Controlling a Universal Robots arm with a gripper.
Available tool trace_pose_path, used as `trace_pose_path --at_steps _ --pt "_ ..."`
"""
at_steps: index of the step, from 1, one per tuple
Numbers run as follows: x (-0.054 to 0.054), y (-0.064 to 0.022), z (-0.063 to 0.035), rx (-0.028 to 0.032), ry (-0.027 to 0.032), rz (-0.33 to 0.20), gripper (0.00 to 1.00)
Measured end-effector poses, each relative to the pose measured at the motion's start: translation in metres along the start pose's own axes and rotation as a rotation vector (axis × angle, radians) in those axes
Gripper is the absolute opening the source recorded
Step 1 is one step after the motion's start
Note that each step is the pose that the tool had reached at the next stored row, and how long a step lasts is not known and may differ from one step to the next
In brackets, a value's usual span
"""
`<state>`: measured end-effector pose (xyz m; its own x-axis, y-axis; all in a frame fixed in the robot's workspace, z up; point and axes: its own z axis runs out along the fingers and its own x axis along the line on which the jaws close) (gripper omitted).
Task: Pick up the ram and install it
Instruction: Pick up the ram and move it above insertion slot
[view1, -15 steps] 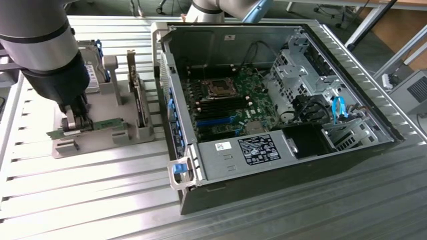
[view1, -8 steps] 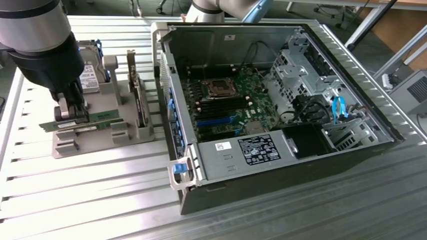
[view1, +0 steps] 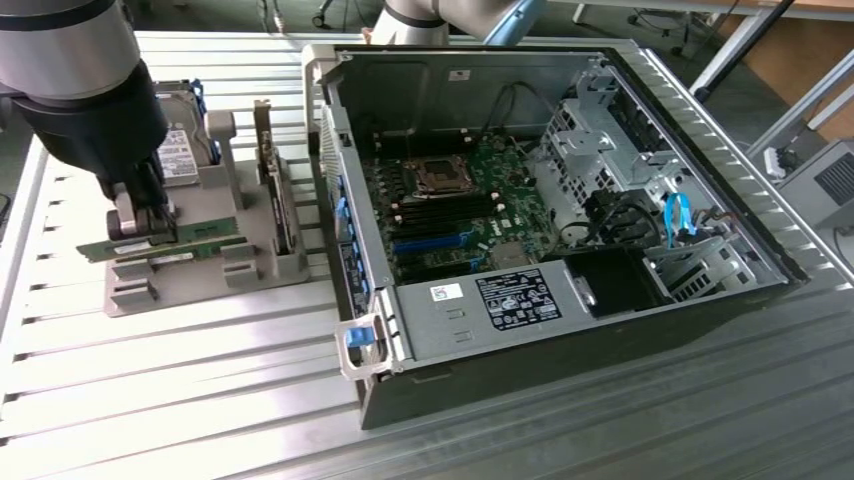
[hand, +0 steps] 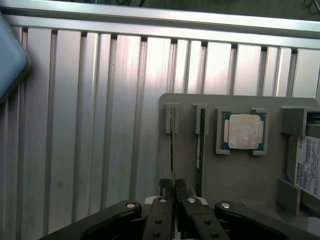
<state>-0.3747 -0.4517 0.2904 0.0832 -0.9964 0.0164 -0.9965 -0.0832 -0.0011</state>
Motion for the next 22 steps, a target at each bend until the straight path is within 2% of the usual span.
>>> trace_pose_path --at_steps 4,5,13,20,22 --pt "0.0 0.0 -0.0189 0.0 0.0 0.0 0.12" --pt "0.0 0.0 -0.0278 0.0001 -0.0001 0.0 0.12" --pt "0.001 -0.0004 -0.07 -0.0002 -0.0001 0.0 0.12" --pt "0.002 -0.0005 -0.097 -0.0003 -0.0001 0.0 0.12" --pt "0.002 -0.0005 -0.0969 -0.0002 -0.0001 0.0 0.12"
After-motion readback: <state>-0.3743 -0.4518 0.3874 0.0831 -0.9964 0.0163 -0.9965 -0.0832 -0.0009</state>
